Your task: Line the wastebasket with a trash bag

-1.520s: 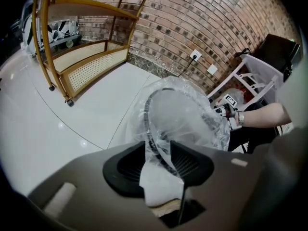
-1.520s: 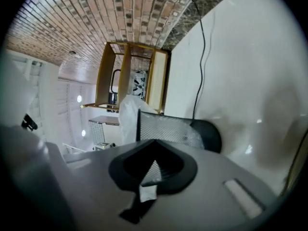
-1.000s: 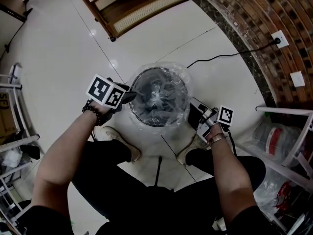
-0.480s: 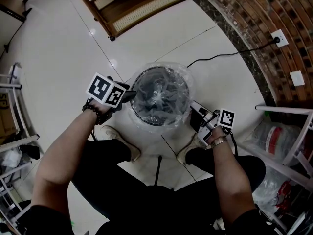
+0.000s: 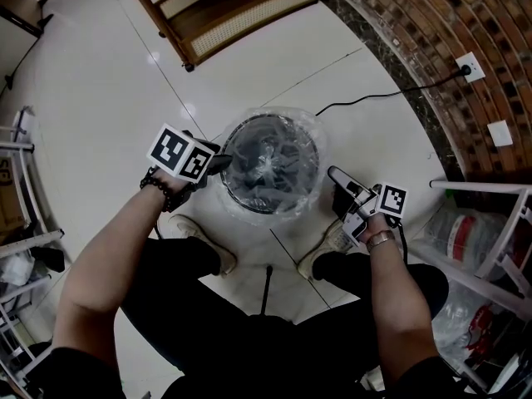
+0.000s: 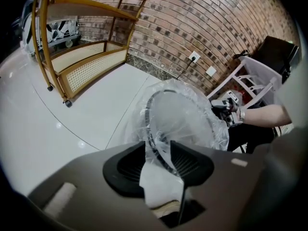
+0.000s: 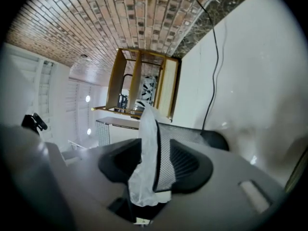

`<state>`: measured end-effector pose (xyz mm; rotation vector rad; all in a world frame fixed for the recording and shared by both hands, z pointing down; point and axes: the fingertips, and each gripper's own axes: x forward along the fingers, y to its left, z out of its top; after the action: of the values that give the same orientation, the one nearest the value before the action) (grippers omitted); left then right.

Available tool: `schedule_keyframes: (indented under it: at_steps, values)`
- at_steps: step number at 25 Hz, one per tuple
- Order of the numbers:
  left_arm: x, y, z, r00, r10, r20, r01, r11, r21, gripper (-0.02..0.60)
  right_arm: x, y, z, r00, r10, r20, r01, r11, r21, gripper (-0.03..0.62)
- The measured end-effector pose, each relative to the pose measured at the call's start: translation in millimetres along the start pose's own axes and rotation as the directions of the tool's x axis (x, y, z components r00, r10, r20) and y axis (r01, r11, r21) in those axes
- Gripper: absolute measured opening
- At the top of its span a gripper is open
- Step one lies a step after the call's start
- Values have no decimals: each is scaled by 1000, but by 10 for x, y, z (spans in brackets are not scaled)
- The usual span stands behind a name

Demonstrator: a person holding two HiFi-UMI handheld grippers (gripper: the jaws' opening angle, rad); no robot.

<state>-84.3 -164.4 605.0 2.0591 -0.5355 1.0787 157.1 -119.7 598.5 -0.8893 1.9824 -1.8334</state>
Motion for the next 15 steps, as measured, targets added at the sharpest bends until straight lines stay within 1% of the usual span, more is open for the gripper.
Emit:
schedule_keyframes:
  at_steps: [2, 5, 6, 7, 8, 11, 15]
  values:
    - [-4, 3, -8, 1000, 1, -2, -1, 1000, -1, 169, 46, -24, 56, 1000, -19, -14, 18, 999, -26, 184]
    - [-3, 9, -17, 1000, 3, -2, -3, 1000, -2, 169, 181, 14, 133, 1000, 2, -19, -2, 1000, -28, 177]
    - [-2, 9, -15, 1000, 4, 0, -4, 1000, -3, 169, 221, 37, 145, 1000, 7, -21, -8, 999, -33, 126]
    - [-3, 12, -13, 1000, 5, 1, -5, 1000, -4, 169, 248, 59, 150, 1000, 9, -23, -9, 999, -37, 44]
    - [-7, 16, -13, 1000, 6, 1, -6, 1000, -6, 170, 260, 83, 153, 1000, 10, -23, -11, 999, -36, 2]
    - [-24, 26, -18, 1000, 5, 0, -5, 1000, -8, 169, 186, 131, 175, 1000, 11, -13, -11, 999, -33, 2]
    - [-40, 23, -1, 1000, 5, 4, -5, 1000, -2, 169, 19, 93, 223, 999, -44, -13, 43, 996, -76, 2]
